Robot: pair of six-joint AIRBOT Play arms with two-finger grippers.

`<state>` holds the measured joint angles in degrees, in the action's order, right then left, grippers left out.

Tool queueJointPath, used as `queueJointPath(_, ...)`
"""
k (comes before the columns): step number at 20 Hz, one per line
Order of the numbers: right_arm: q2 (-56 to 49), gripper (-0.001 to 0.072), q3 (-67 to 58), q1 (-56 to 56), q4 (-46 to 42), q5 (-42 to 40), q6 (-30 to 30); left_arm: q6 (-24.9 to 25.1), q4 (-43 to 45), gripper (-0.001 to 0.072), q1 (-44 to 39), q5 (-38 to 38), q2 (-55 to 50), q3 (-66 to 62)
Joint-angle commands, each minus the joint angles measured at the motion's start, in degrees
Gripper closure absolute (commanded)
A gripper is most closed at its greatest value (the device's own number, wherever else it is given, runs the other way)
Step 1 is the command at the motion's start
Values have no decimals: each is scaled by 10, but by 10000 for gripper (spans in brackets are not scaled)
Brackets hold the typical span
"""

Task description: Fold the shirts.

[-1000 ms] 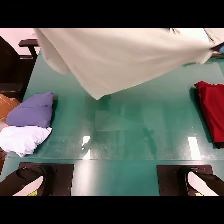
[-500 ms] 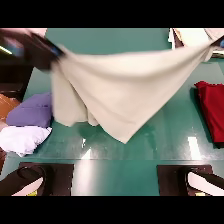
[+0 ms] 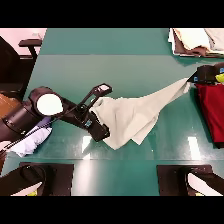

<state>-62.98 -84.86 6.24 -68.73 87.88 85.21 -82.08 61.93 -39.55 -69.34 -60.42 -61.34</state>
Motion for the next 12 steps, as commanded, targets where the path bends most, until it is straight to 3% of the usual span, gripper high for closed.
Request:
queueJointPath(1,10,699,34,2,-2,-14,0,-11,45,87,20,46,0,7)
queueJointPath(3,10,699,34,2,1,-22,0,-26,77,87,96,80,0,-2)
queueJointPath(7,9,699,34,2,2,-24,0,-17,40,87,260,110,-57,-2)
queueJointPath(12,9,699,34,3,1,-24,0,68,-117,87,285,119,-189,-2)
